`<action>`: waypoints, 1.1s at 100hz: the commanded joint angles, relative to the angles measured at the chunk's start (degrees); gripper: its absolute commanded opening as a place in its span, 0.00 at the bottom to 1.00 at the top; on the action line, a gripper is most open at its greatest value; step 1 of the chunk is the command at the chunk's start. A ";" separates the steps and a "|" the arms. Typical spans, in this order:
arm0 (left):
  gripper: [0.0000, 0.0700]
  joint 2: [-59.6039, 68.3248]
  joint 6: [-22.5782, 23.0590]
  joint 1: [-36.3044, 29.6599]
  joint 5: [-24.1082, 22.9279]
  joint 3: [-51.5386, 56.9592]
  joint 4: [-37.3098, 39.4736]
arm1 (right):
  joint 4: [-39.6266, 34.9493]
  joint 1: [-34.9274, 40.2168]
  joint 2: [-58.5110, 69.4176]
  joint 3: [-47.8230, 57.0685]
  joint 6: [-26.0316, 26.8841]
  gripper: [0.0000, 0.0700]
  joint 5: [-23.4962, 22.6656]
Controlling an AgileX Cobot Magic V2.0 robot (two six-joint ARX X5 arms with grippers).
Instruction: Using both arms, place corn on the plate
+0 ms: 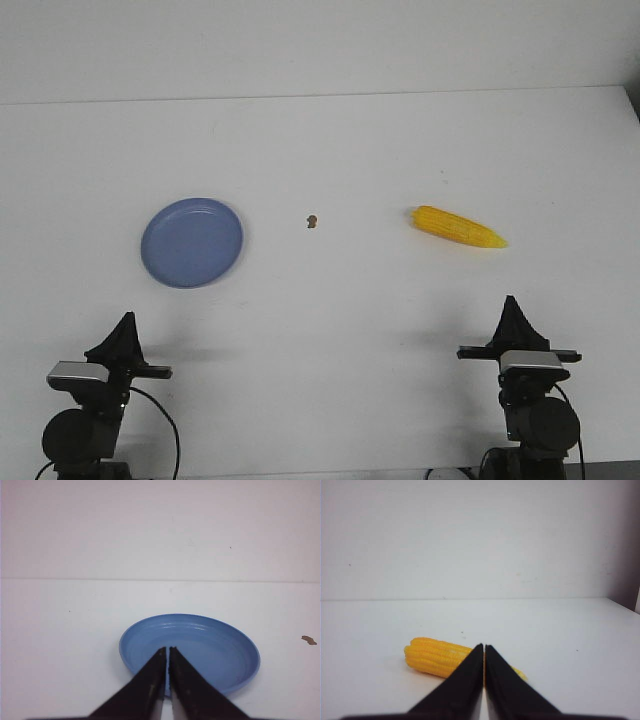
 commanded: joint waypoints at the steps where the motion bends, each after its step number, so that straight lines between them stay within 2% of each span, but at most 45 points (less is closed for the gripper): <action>1: 0.02 -0.09 0.07 0.09 -0.13 -1.14 0.61 | 0.61 0.04 0.00 -0.11 0.57 0.02 0.00; 64: 0.02 -0.09 0.04 0.09 -0.13 -1.01 1.40 | 0.61 0.04 0.00 -0.11 0.61 0.02 0.00; 88: 0.02 0.17 -0.42 0.11 -0.46 4.55 -2.36 | 7.02 0.04 0.00 0.24 0.61 0.02 -0.20; 98: 0.02 1.62 -0.44 0.11 -2.36 10.05 -7.67 | 4.13 0.04 0.02 2.49 0.63 0.02 -0.20; 110: 0.02 5.92 -0.94 0.11 -3.37 18.36 -14.16 | -5.64 0.04 0.81 8.48 2.12 0.02 -0.20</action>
